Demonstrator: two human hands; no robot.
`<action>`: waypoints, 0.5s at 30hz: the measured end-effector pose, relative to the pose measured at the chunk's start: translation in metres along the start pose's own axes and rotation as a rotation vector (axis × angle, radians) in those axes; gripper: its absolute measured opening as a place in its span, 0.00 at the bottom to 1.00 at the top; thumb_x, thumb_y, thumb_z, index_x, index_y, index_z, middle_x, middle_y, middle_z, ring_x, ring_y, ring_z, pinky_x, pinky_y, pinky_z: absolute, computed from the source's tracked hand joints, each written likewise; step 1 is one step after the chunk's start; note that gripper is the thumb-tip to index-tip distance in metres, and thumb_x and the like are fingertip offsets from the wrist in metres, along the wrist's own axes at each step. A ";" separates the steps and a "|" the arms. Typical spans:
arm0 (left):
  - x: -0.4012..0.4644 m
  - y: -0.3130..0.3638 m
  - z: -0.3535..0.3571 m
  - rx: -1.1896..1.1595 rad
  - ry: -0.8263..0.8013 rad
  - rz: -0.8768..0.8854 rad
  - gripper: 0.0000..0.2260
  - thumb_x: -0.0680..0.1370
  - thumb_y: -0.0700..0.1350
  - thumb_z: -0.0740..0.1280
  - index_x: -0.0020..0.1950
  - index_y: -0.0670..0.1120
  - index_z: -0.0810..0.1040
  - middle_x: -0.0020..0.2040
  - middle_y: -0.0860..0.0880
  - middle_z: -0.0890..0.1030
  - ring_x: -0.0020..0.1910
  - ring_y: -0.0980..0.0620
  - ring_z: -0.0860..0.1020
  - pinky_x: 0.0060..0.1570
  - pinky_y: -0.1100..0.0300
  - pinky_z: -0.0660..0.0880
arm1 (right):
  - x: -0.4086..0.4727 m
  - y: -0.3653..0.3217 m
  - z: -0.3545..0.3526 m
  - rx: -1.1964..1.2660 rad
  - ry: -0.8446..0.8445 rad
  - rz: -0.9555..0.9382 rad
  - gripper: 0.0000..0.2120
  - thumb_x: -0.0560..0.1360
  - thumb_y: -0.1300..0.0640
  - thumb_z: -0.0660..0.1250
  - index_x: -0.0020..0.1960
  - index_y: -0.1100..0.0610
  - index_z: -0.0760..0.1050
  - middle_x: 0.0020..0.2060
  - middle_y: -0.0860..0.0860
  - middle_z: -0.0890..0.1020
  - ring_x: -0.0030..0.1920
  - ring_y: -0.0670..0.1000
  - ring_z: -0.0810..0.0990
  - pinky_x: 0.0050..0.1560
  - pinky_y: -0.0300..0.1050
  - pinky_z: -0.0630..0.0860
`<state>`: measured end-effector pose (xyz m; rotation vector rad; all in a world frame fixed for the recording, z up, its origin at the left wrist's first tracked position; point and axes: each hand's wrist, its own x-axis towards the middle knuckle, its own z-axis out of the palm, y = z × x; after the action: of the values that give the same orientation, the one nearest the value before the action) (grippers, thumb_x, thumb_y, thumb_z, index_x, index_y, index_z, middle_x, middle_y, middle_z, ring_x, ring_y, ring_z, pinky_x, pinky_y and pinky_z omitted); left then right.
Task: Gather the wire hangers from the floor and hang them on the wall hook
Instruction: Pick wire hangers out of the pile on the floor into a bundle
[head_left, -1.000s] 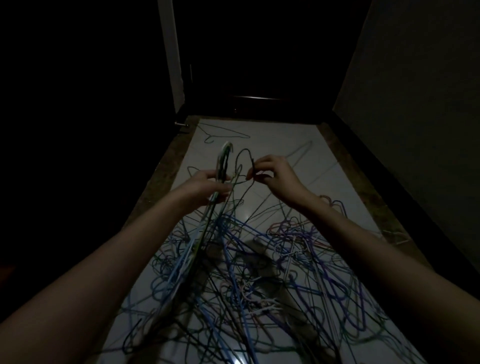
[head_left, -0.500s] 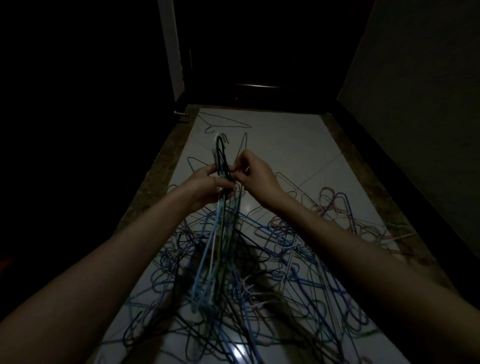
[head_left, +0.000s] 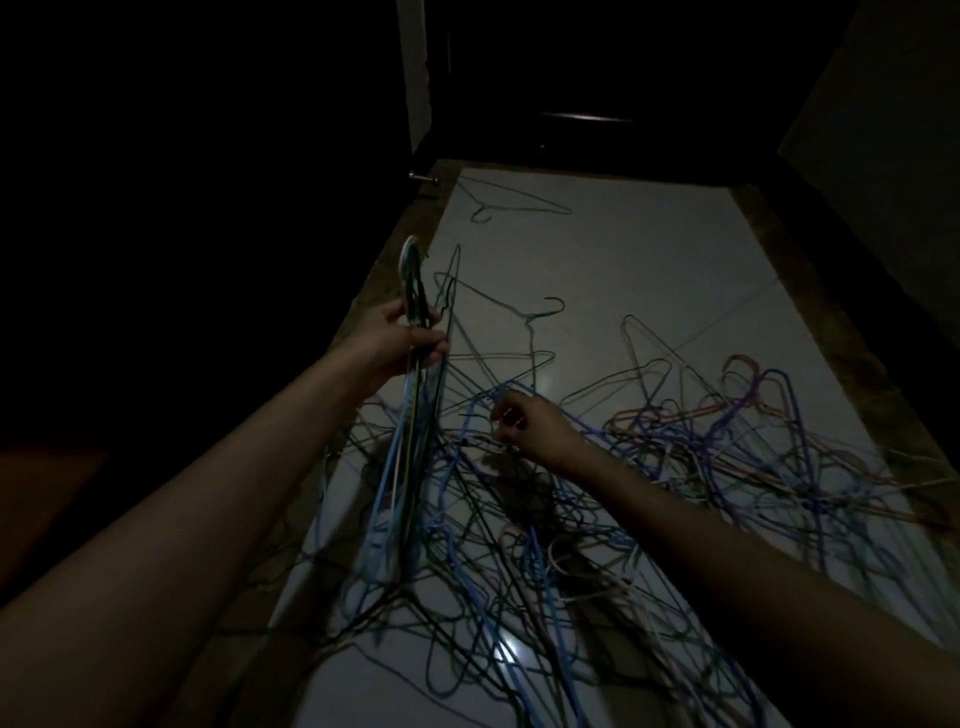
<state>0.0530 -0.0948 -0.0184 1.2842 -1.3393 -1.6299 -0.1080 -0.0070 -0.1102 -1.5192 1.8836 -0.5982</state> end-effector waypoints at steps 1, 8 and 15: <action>0.002 -0.002 -0.005 -0.001 0.003 0.008 0.09 0.74 0.29 0.66 0.43 0.43 0.74 0.36 0.43 0.77 0.29 0.54 0.80 0.29 0.63 0.77 | 0.004 0.004 0.009 0.006 -0.013 0.018 0.11 0.74 0.60 0.69 0.55 0.60 0.75 0.51 0.58 0.80 0.50 0.55 0.79 0.50 0.48 0.76; 0.005 -0.013 -0.035 0.149 0.032 0.042 0.09 0.74 0.30 0.67 0.41 0.44 0.75 0.36 0.45 0.78 0.30 0.56 0.79 0.30 0.65 0.77 | 0.026 0.018 0.056 0.156 -0.084 0.159 0.20 0.75 0.58 0.67 0.66 0.60 0.71 0.61 0.55 0.77 0.60 0.54 0.76 0.58 0.48 0.75; 0.005 -0.010 -0.060 0.272 0.113 0.074 0.12 0.73 0.28 0.66 0.40 0.45 0.73 0.35 0.45 0.76 0.28 0.54 0.76 0.26 0.67 0.74 | 0.037 -0.008 0.063 0.630 0.196 0.203 0.10 0.74 0.68 0.65 0.39 0.56 0.72 0.38 0.52 0.77 0.41 0.56 0.78 0.48 0.55 0.77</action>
<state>0.1091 -0.1155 -0.0293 1.4415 -1.5582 -1.3372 -0.0619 -0.0423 -0.1554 -0.8782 1.7243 -1.1436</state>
